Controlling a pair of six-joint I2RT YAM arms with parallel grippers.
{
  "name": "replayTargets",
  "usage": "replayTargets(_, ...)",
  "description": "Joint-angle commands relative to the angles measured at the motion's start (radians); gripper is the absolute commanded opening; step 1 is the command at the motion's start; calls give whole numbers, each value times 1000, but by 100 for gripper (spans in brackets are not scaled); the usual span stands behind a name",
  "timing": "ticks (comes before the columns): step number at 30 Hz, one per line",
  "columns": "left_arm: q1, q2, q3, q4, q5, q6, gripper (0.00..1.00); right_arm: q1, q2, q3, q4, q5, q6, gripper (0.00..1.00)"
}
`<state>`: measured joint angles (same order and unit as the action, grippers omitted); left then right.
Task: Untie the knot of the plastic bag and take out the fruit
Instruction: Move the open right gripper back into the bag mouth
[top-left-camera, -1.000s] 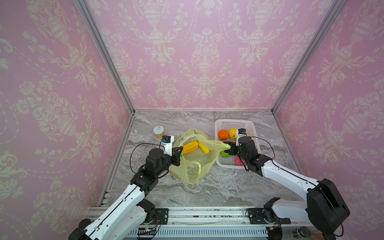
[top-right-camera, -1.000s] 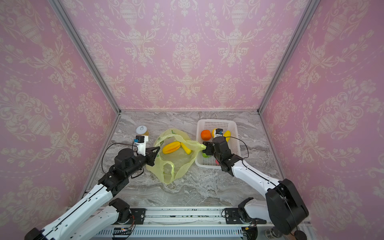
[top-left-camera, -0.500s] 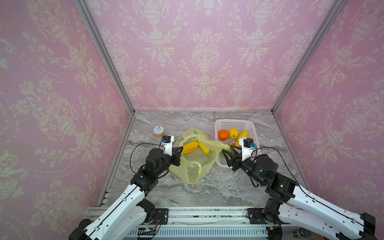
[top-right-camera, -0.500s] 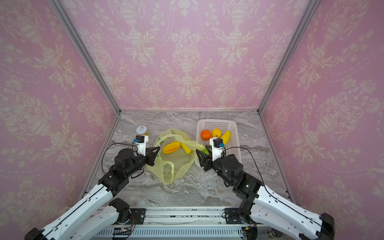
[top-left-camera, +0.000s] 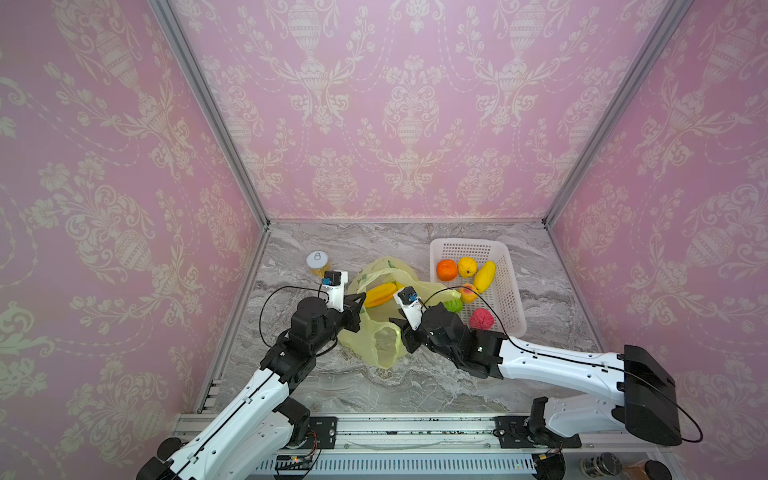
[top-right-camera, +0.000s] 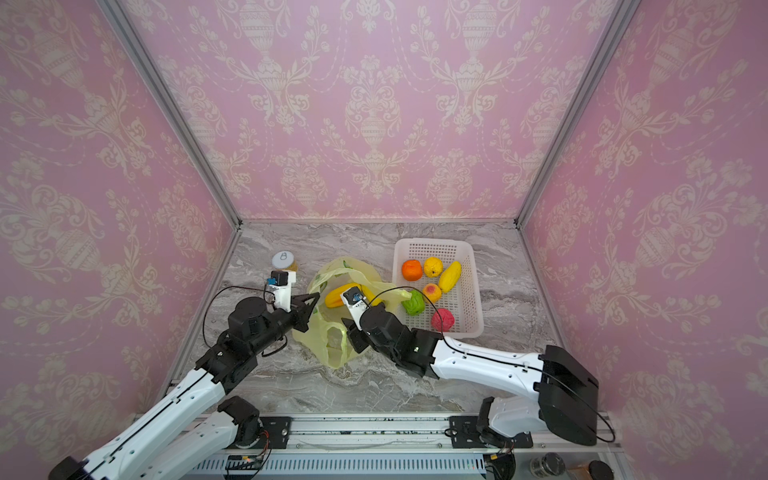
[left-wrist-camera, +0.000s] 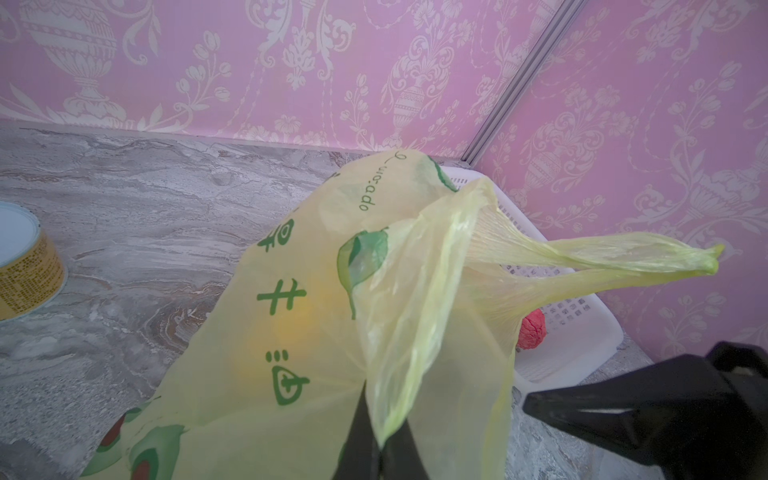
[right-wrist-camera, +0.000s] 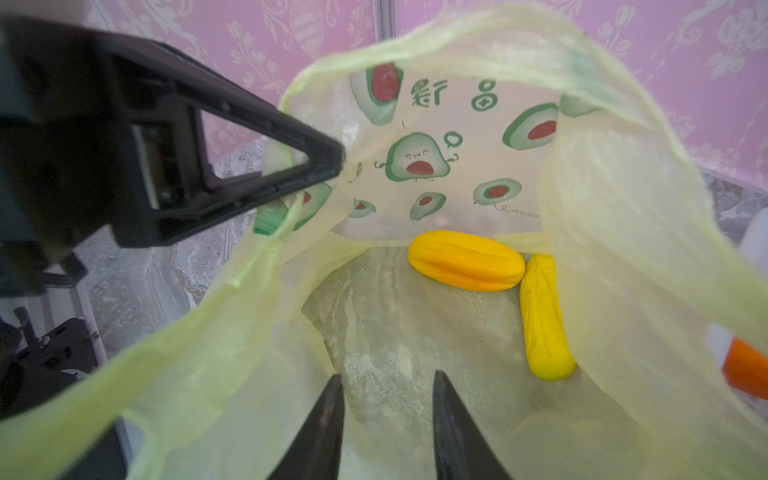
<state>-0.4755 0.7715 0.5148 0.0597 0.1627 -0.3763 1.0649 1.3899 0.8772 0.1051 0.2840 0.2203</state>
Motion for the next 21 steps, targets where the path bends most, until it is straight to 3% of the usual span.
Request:
replayTargets(1, -6, -11, 1, 8, 22, -9, 2, -43, 78, 60, -2, -2, 59, 33)
replayTargets(9, -6, -10, 1, 11, 28, -9, 2, -70, 327, 239, -120, 115, 91, 35)
replayTargets(15, -6, 5, 3, 22, 47, -13, 2, -78, 534, 463, -274, 293, 90, 43)
replayTargets(17, -6, 4, 4, 21, 50, -16, 2, -83, 591, 519, -310, 341, 84, 50)
replayTargets(21, -6, -4, 4, 22, 54, -16, 2, -117, 657, 568, -311, 301, 79, 57)
